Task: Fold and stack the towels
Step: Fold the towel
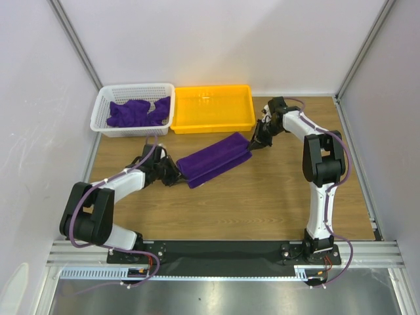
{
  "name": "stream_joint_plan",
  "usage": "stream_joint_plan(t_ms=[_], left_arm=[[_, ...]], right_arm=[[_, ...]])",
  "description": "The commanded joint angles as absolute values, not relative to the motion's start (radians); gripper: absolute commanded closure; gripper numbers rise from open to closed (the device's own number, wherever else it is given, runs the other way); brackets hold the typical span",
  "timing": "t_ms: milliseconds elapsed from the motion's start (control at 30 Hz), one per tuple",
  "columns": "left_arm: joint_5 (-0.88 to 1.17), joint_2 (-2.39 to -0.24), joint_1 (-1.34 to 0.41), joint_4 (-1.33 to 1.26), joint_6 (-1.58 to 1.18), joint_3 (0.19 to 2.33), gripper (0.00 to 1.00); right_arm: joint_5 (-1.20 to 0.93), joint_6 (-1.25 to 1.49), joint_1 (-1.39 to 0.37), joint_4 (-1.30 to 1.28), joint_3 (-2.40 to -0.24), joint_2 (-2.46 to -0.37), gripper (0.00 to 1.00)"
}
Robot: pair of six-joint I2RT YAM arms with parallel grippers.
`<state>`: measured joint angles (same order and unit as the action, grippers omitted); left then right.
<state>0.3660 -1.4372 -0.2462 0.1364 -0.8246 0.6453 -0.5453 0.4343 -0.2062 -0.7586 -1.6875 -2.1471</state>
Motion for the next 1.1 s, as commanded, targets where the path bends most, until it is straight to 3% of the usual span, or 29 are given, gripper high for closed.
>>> stream_joint_plan(t_ms=[0, 1067], left_arm=[[0.336, -1.414, -0.253, 0.156, -0.834, 0.617, 1.0], [0.331, -1.431, -0.293, 0.137, -0.835, 0.572, 1.0]], right_arm=[[-0.482, 0.413, -0.175, -0.749, -1.677, -2.105, 1.0], [-0.451, 0.405, -0.164, -0.7, -1.615, -2.111, 1.0]])
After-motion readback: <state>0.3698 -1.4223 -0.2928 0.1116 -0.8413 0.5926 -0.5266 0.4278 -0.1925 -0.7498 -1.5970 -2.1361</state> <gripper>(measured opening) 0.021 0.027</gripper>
